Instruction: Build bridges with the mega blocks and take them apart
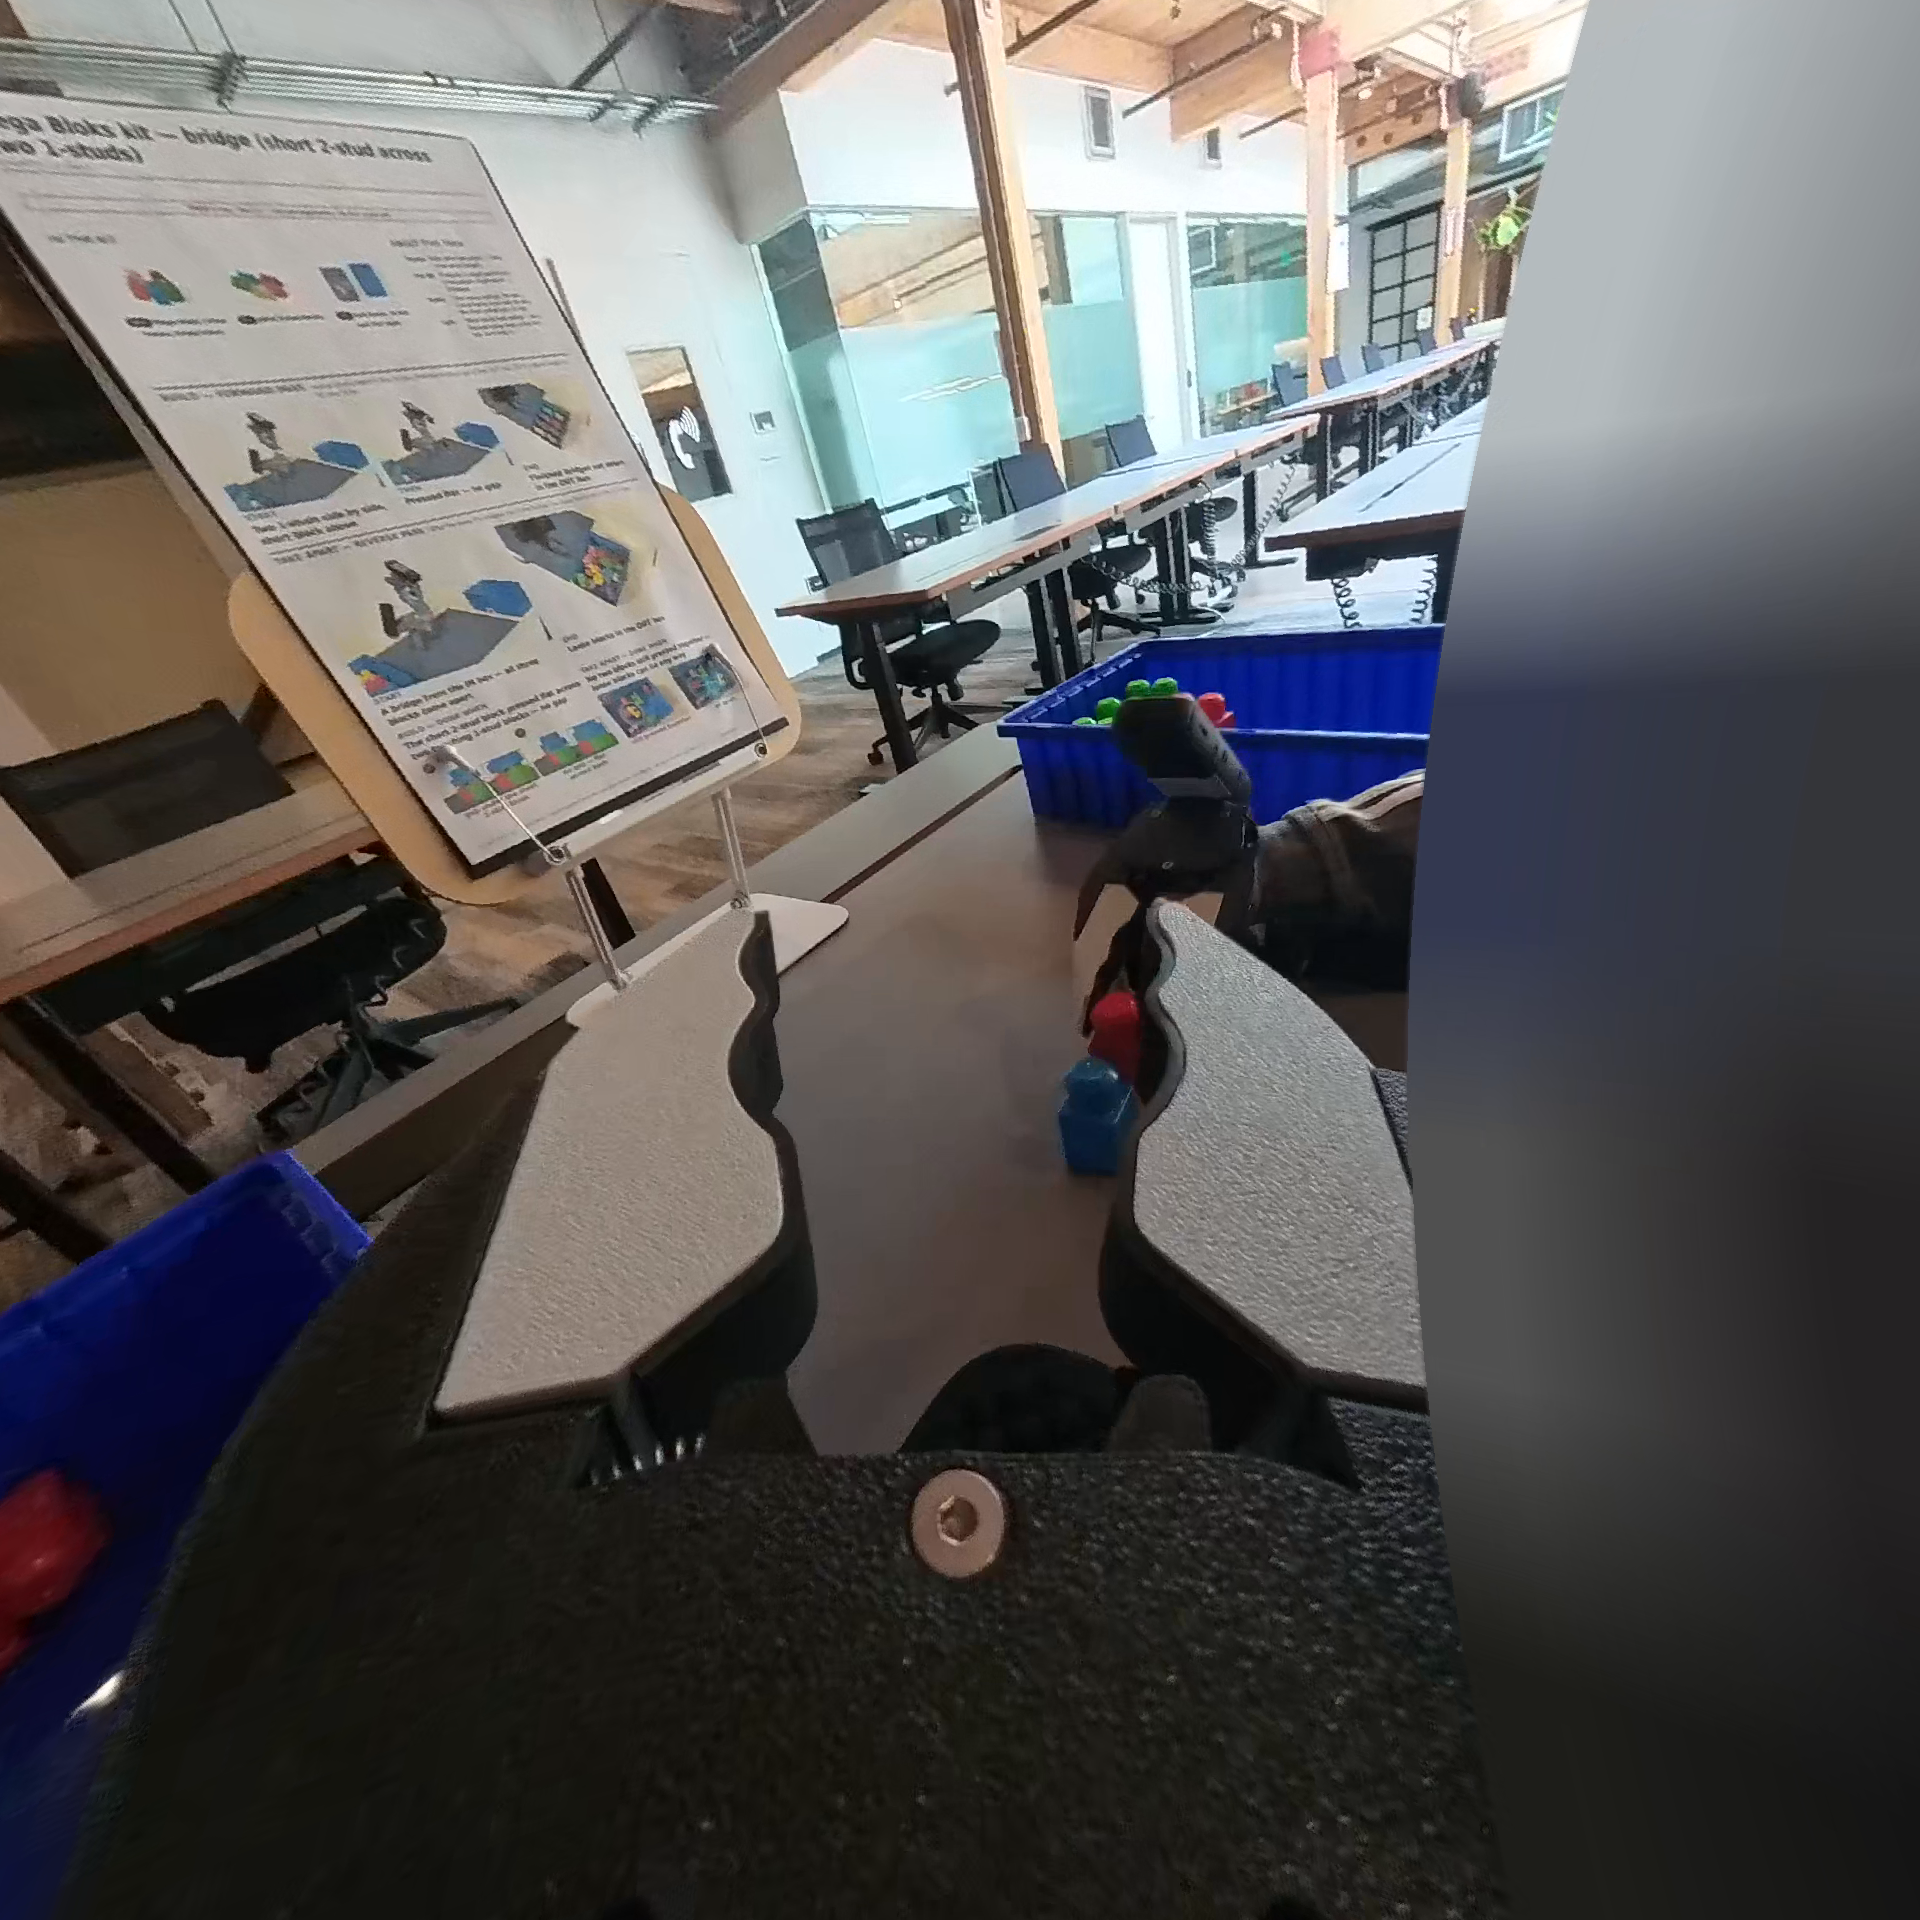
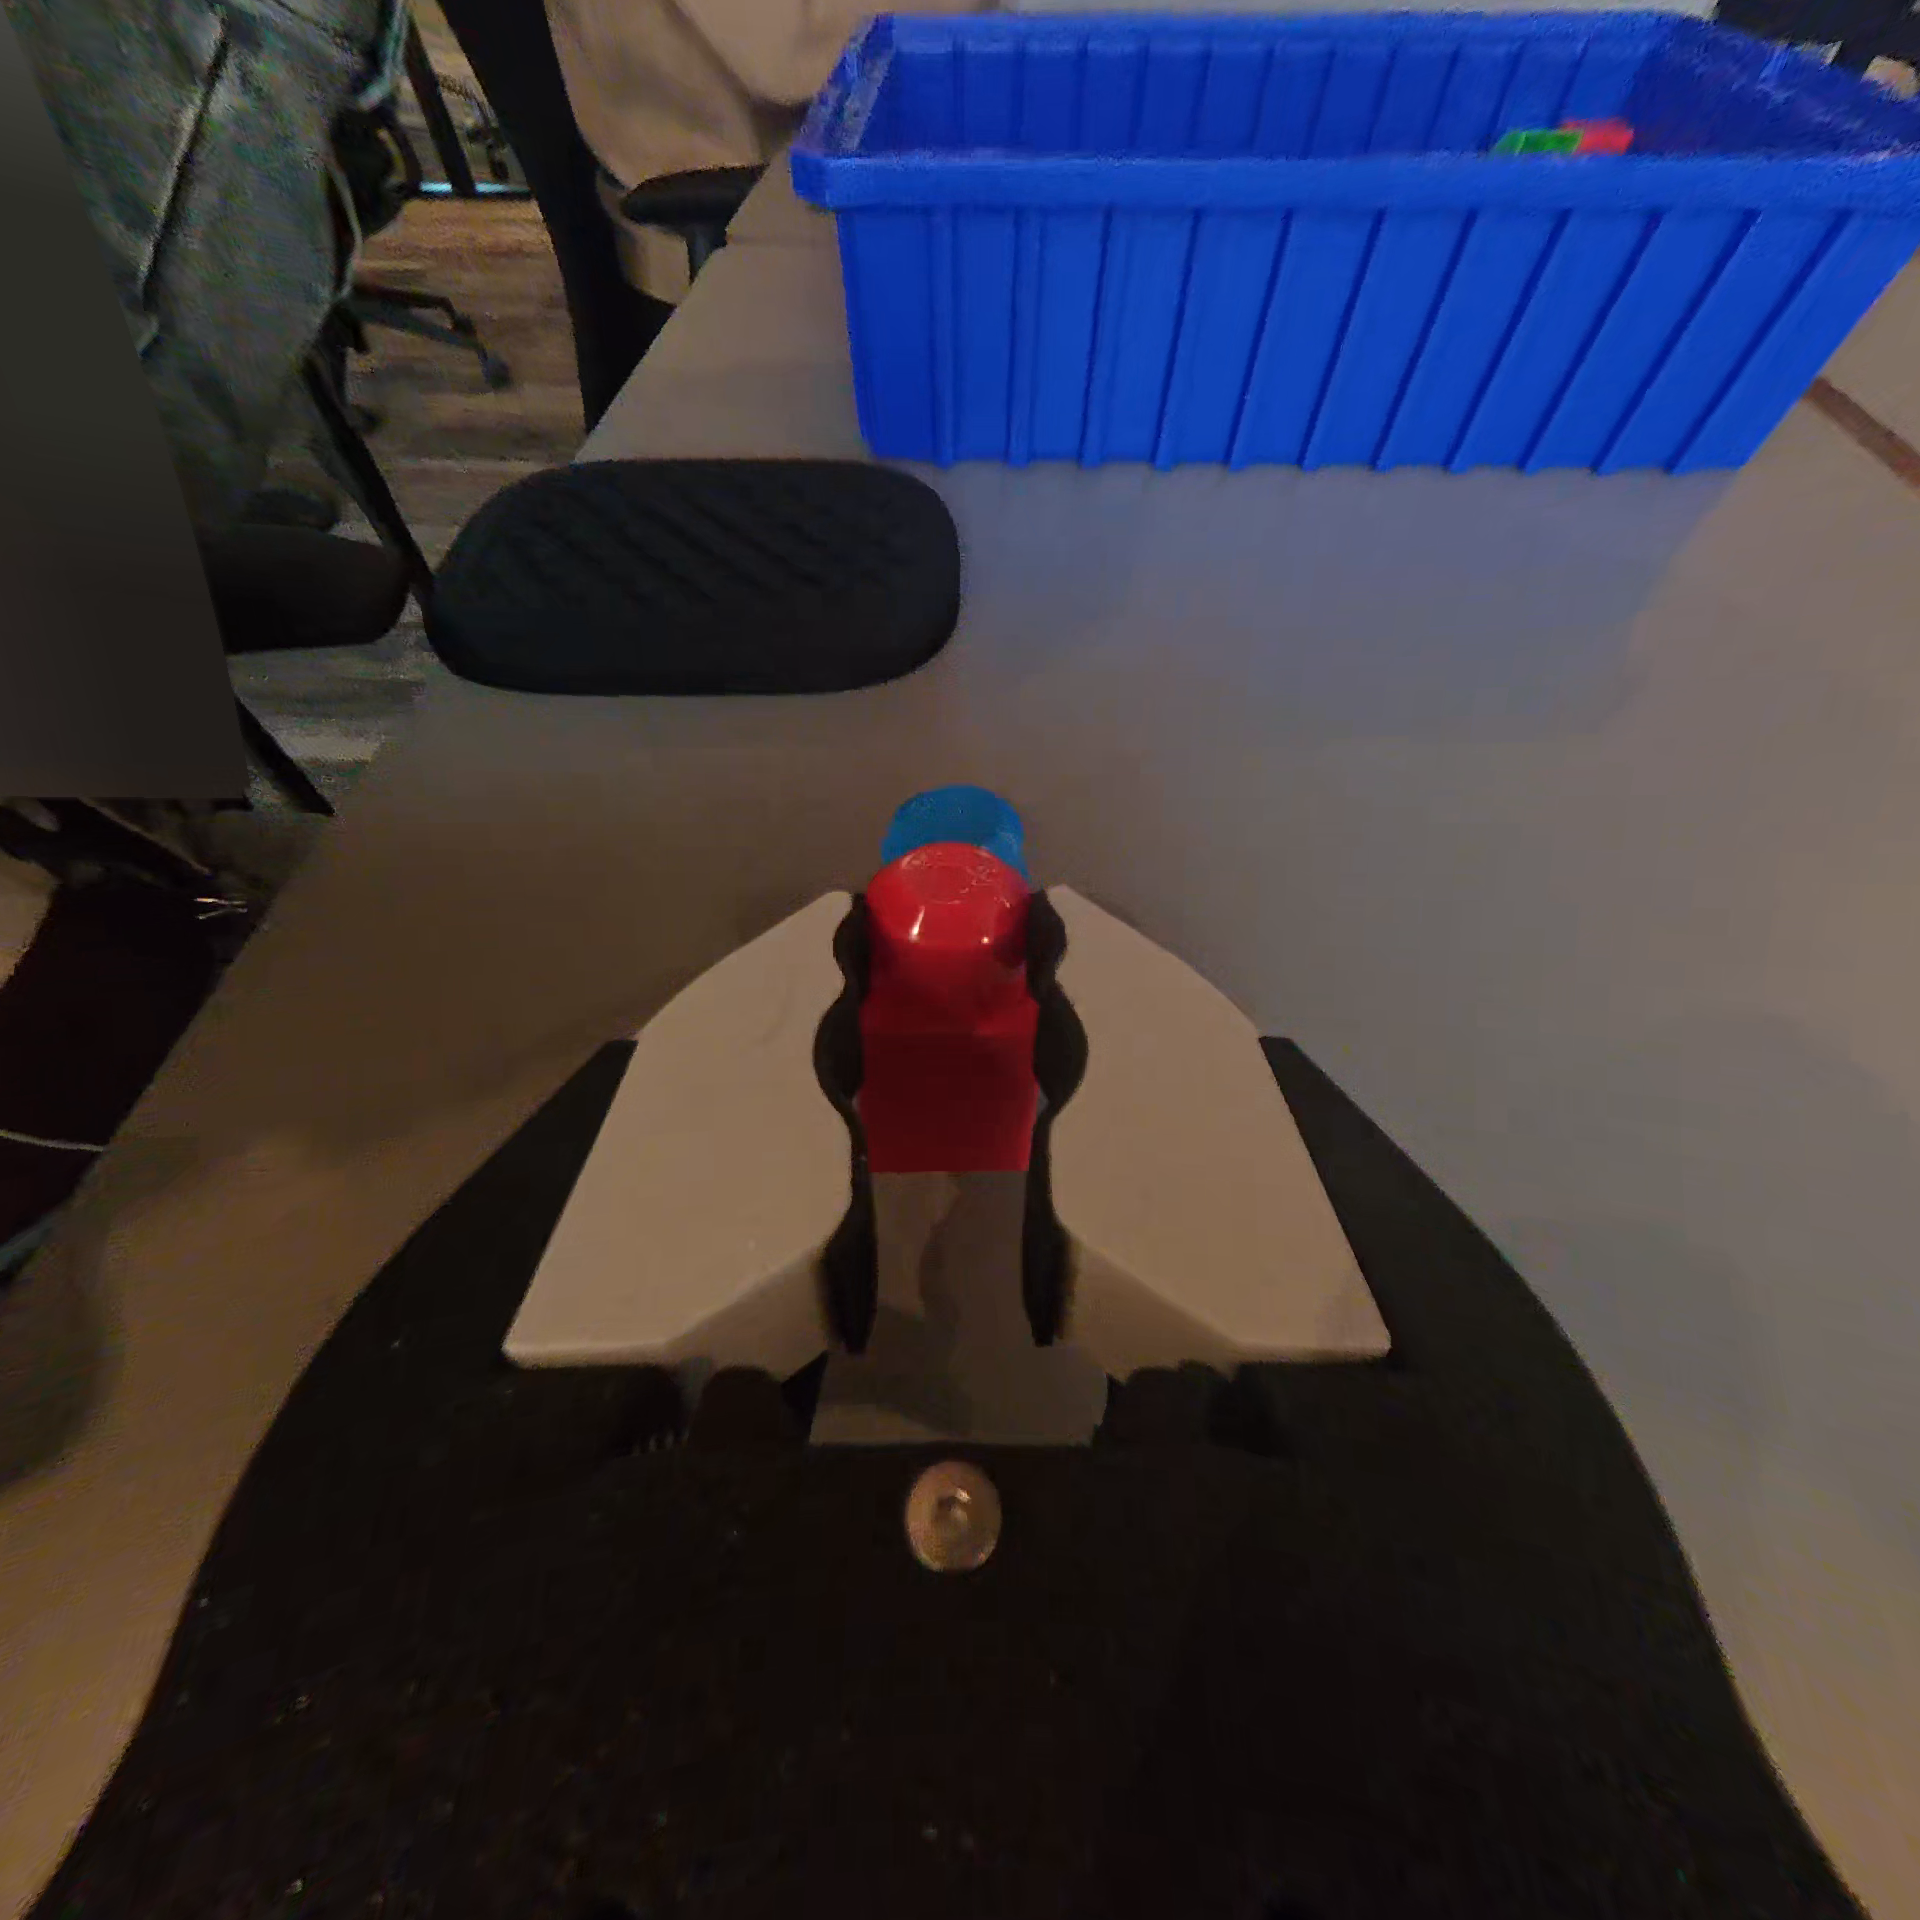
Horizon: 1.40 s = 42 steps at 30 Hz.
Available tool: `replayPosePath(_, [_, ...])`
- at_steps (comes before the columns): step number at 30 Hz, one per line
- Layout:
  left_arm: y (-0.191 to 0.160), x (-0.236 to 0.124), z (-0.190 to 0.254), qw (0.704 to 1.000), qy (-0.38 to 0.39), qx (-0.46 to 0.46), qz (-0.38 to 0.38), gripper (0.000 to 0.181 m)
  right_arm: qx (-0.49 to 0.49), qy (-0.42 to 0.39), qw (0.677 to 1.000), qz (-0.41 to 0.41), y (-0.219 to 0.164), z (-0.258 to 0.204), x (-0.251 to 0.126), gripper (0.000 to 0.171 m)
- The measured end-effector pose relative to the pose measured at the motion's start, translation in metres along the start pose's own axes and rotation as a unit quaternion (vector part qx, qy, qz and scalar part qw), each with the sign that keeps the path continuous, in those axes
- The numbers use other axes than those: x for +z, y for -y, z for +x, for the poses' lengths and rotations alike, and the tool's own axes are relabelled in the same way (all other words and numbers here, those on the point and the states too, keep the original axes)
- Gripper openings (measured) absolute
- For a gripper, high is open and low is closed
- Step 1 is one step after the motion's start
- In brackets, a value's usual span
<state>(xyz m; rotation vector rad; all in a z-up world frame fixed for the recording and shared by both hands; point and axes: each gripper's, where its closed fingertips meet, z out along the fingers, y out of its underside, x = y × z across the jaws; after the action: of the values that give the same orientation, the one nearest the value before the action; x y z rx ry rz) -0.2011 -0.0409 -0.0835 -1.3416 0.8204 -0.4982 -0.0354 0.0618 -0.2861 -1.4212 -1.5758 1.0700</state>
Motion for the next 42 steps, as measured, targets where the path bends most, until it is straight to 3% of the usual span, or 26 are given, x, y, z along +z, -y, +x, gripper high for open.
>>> replayPosePath(26, [-0.006,-0.008,0.002,1.0,-0.008,0.004,-0.002,0.061,0.015,-0.007,1.0,-0.024,-0.011,0.006,0.01,0.03])
replayPosePath(37, [-0.01,-0.006,0.004,1.0,-0.01,0.008,-0.013,0.061,0.056,-0.014,0.992,-0.111,-0.024,-0.003,-0.003,0.085])
replayPosePath(39, [-0.012,-0.006,0.003,1.0,-0.01,0.01,-0.016,0.061,0.053,-0.024,0.991,-0.124,-0.028,-0.005,-0.014,0.08])
replayPosePath(42, [-0.012,-0.005,0.003,1.0,-0.011,0.008,-0.016,0.061,0.047,-0.042,0.991,-0.12,-0.035,-0.003,-0.029,0.053])
